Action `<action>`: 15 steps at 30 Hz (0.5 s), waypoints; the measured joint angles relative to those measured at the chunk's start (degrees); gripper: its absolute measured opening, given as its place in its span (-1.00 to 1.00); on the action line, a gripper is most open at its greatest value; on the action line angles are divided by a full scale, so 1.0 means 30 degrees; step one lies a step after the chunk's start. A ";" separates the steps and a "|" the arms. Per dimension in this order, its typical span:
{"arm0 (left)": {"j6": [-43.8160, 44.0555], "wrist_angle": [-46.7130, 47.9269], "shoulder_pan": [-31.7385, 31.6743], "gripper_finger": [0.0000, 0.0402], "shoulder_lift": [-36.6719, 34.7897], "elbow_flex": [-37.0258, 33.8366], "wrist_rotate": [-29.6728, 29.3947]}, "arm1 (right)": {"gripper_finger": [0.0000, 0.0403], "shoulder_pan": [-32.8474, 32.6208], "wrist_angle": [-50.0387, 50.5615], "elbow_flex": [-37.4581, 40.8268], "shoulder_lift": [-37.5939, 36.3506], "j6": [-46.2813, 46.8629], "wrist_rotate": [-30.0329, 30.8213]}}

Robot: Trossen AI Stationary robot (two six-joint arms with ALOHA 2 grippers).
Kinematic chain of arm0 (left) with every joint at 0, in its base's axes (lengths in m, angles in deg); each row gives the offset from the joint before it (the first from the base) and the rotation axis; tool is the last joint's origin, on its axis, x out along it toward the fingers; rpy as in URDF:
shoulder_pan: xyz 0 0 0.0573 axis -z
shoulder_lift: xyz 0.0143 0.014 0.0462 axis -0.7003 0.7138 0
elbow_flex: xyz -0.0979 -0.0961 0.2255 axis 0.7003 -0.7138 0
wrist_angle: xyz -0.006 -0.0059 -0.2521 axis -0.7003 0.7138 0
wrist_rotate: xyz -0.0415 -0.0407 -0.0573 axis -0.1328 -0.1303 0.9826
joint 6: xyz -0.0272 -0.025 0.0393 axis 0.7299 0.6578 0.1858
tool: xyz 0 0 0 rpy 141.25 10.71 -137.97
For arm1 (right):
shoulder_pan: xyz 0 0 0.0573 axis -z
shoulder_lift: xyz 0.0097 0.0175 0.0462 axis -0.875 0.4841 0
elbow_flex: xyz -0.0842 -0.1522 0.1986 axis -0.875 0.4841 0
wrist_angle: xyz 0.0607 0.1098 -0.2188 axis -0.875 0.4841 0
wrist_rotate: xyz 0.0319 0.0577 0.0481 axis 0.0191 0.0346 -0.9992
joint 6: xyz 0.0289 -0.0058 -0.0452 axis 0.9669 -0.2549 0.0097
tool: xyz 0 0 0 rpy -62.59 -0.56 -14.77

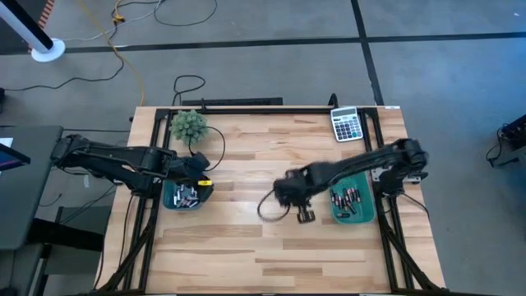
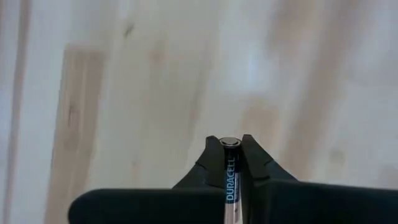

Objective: Sort batteries
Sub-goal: Put the black battery into the green bin

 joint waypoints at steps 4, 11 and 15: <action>-0.1901 -0.0006 0.0000 -0.36 -0.0007 0.0000 0.0000 | -0.95 0.0846 0.0519 0.1031 -0.3336 0.3036 0.1792; -0.4224 0.0025 -0.0036 -0.36 0.0000 0.0000 -0.0345 | -0.95 0.1690 -0.0367 0.7235 -1.0287 1.1017 0.2677; -0.5018 -0.0413 -0.0015 -0.36 0.0000 -0.0028 -0.2195 | -0.95 0.1806 0.0191 1.0046 -1.3180 1.6356 0.2699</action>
